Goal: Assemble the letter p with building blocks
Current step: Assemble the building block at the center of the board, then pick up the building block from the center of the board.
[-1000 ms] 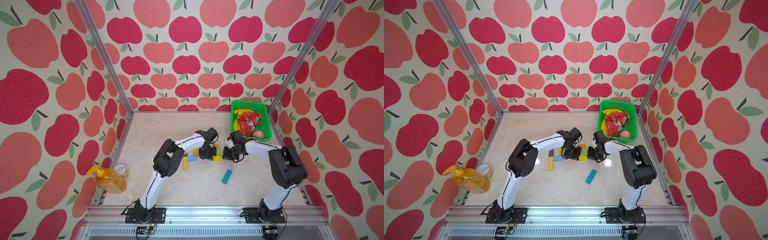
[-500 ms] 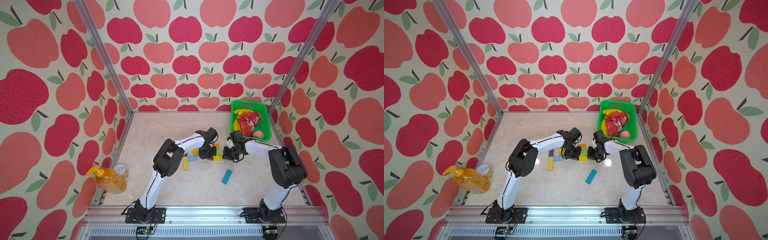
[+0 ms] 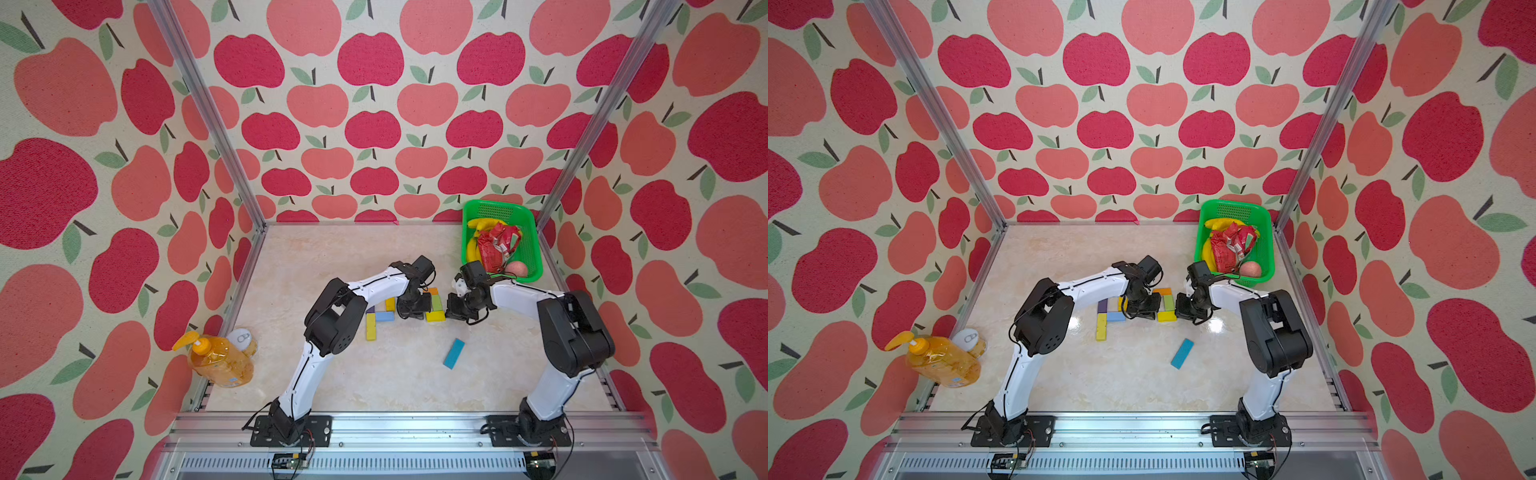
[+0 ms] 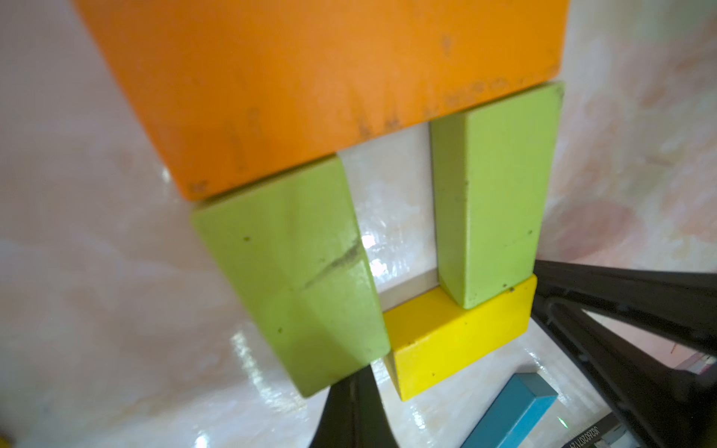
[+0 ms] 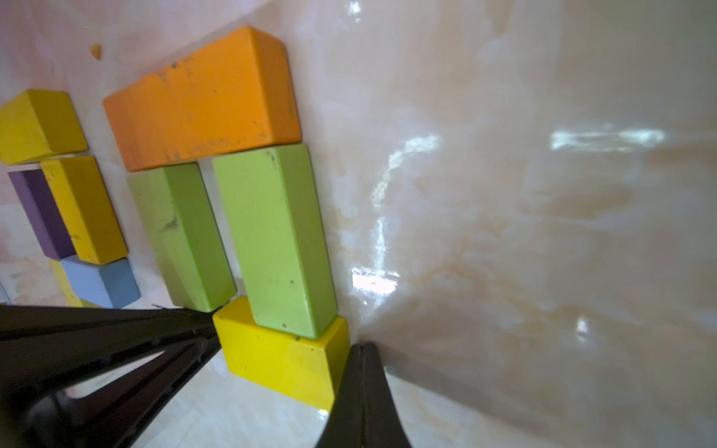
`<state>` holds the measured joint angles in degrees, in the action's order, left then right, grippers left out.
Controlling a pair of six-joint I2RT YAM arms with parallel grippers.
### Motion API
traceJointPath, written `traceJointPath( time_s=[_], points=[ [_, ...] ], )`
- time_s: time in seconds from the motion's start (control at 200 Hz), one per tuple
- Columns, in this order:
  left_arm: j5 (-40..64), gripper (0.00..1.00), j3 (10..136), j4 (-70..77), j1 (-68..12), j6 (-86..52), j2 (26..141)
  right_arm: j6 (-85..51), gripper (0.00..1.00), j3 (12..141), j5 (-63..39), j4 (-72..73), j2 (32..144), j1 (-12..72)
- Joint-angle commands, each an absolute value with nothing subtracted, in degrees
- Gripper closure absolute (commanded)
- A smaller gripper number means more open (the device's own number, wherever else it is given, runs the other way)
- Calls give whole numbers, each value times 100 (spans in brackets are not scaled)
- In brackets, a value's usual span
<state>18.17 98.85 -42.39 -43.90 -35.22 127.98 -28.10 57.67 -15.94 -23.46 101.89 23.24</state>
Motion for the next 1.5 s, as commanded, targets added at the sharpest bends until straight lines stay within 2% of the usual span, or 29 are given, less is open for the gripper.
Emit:
traceJointPath(
  time_s=[0.0,0.285,0.385,0.49,0.535,0.575,0.65,0.755,0.82,0.91,1.115,1.366,1.411,1.461,1.496],
  points=[
    [1518,100,9609,-4165,-4402,-3560,12521,-2705,100,5643,-1113,-2894,10162,2232],
    [1415,100,8938,-3482,-4604,-3384,11284,-2733,99,5504,-679,-2882,9248,2232],
    [1247,100,8721,-3336,-4644,-3341,10868,-2744,93,5407,-528,-2886,8816,2228],
    [739,100,8470,-3191,-4708,-3264,10425,-2816,77,5225,-386,-3050,8370,2240],
    [540,94,8360,-3127,-4737,-3220,10256,-2870,70,5161,-369,-3182,8225,2262],
    [432,86,8235,-3032,-4751,-3188,10101,-2920,61,5100,-349,-3317,8141,2312],
    [349,68,8042,-2855,-4749,-3117,9904,-3099,53,4992,-277,-3559,8011,2487],
    [328,51,7996,-2853,-4749,-3017,9808,-3561,37,4853,-105,-3801,7874,2940],
    [290,45,8011,-2938,-4747,-2967,9795,-3941,29,4749,-130,-3798,7793,3238],
    [223,42,7959,-2983,-4745,-2910,9711,-4452,20,4558,-165,-3699,7810,3606],
    [95,39,7728,-2979,-4640,-2821,9307,-5173,19,4401,-22,-3623,8023,4140],
    [50,39,7215,-2869,-4361,-2900,8840,-5229,21,4193,-35,-3371,8397,4193],
    [20,39,7150,-2880,-4305,-2917,8776,-5203,24,4198,-50,-3321,8471,4193],
    [0,39,7096,-2899,-4245,-2938,8703,-5164,32,4207,-103,-3261,8521,4199],
    [-15,39,7061,-2913,-4200,-2937,8655,-5130,42,4196,-146,-3220,8547,4199]
  ],
)
